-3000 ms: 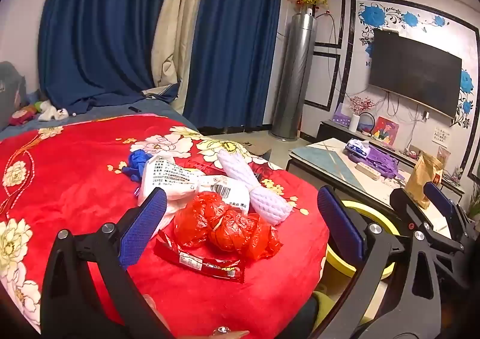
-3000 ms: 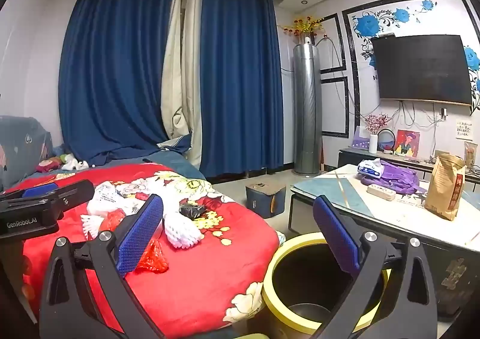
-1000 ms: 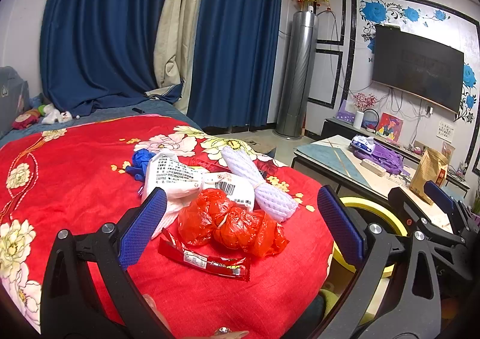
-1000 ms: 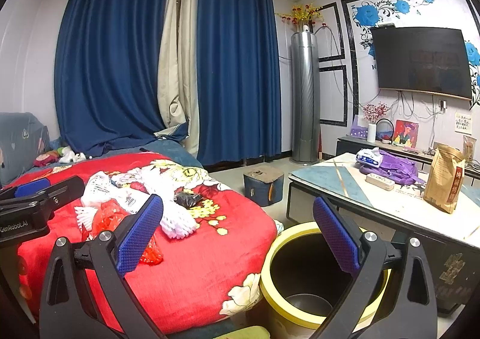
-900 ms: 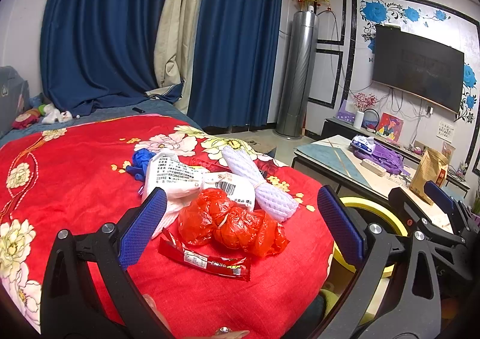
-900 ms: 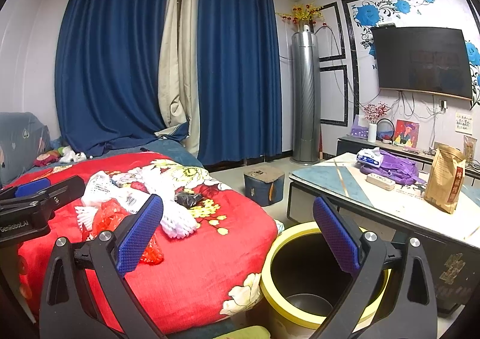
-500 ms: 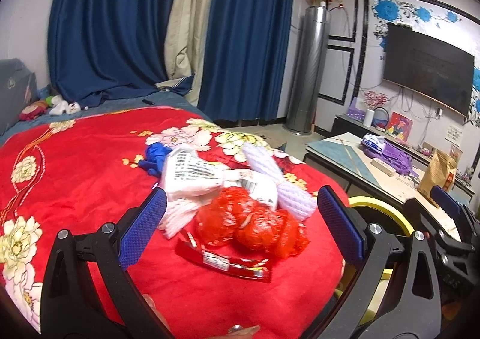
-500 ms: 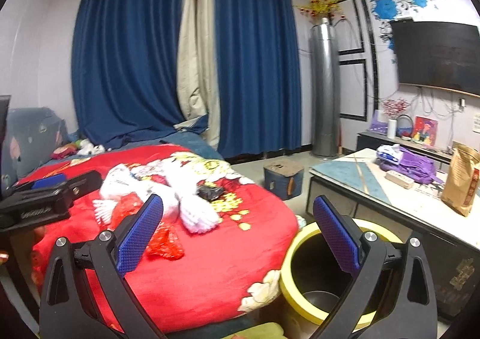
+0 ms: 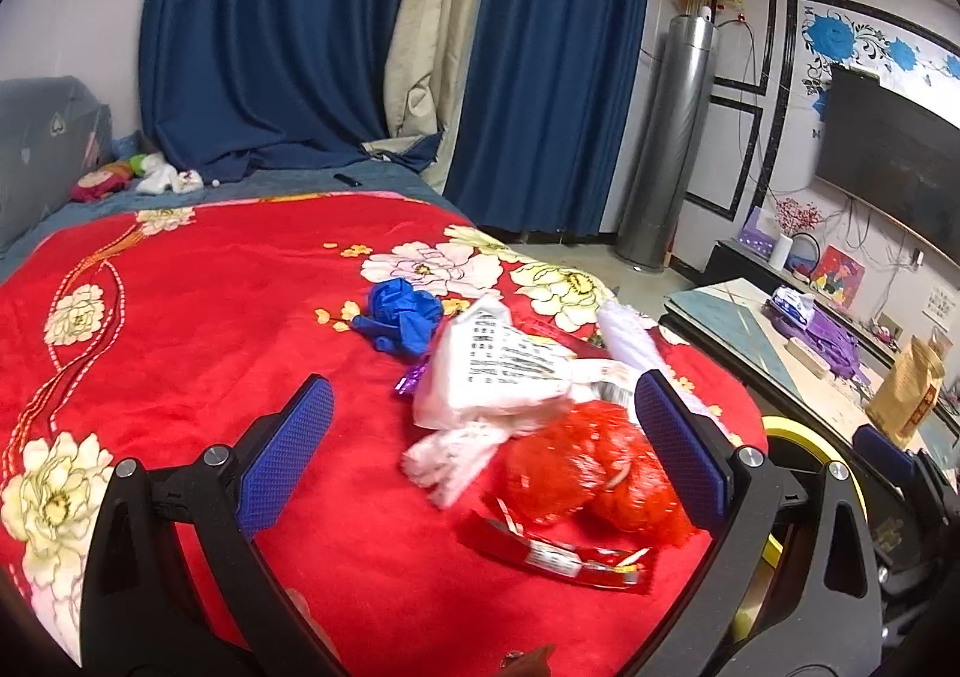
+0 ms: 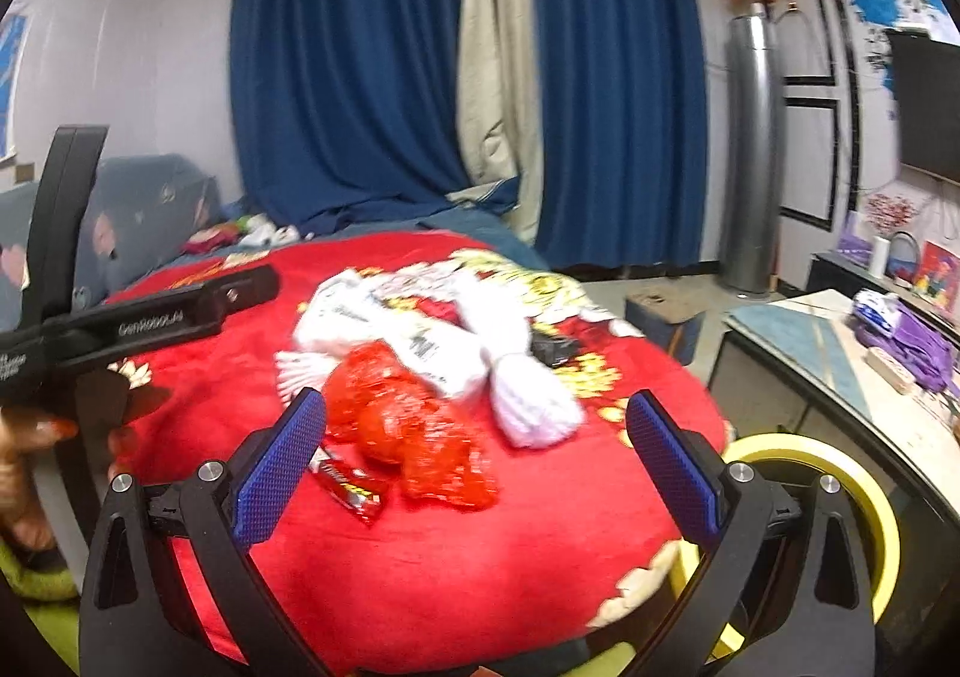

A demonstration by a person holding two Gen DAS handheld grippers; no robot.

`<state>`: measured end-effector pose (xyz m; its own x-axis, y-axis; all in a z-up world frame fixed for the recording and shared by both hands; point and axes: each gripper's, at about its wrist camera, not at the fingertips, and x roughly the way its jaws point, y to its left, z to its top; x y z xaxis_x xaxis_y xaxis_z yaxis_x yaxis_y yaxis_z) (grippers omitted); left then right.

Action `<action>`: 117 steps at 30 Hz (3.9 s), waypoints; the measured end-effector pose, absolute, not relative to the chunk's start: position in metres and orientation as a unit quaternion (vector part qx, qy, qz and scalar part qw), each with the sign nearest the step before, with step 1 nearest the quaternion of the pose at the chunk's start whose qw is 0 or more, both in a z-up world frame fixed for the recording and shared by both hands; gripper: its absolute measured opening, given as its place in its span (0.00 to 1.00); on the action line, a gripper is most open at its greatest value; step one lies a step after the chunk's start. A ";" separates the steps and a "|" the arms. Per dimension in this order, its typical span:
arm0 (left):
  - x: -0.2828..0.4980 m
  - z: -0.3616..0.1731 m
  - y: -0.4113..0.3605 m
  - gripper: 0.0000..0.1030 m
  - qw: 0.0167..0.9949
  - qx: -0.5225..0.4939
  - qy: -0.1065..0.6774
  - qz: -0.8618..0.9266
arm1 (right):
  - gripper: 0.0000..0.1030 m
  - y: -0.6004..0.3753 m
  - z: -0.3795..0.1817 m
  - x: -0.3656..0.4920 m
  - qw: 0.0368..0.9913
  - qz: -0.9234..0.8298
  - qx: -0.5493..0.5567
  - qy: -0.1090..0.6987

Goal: Collect trash
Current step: 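Grasp the white printed bag with left tool while right tool grasps red bag, then carry both held bags over the yellow-rimmed trash bin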

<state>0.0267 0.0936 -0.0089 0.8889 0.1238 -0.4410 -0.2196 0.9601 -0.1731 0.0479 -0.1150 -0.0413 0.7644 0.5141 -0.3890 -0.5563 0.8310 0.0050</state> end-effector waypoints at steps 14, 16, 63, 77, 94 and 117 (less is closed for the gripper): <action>0.088 -0.026 0.126 0.89 0.945 -0.117 0.305 0.032 | 0.94 -0.069 -0.070 0.085 0.897 0.341 -0.111 0.257; 0.101 -0.027 0.127 0.89 0.938 -0.120 0.326 0.024 | 0.93 -0.067 -0.073 0.090 0.895 0.342 -0.109 0.265; 0.076 0.013 0.134 0.24 0.964 -0.112 0.243 0.001 | 0.10 -0.084 -0.035 0.067 0.900 0.374 -0.063 0.216; 0.062 0.048 0.114 0.24 0.978 -0.071 0.195 0.021 | 0.09 -0.145 -0.003 0.078 0.936 0.304 -0.001 0.176; 0.076 0.051 0.048 0.24 0.977 -0.040 0.203 -0.044 | 0.09 -0.238 0.011 0.084 0.968 0.199 0.043 0.147; 0.116 0.013 -0.079 0.24 0.959 0.018 0.241 -0.151 | 0.09 -0.340 -0.026 0.107 0.974 0.053 0.113 0.190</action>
<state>0.1161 -0.0789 0.0129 0.8383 -0.2813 -0.4671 0.2990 0.9535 -0.0378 0.1070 -0.3398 -0.0257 0.9223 0.1454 -0.3581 -0.0597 0.9690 0.2396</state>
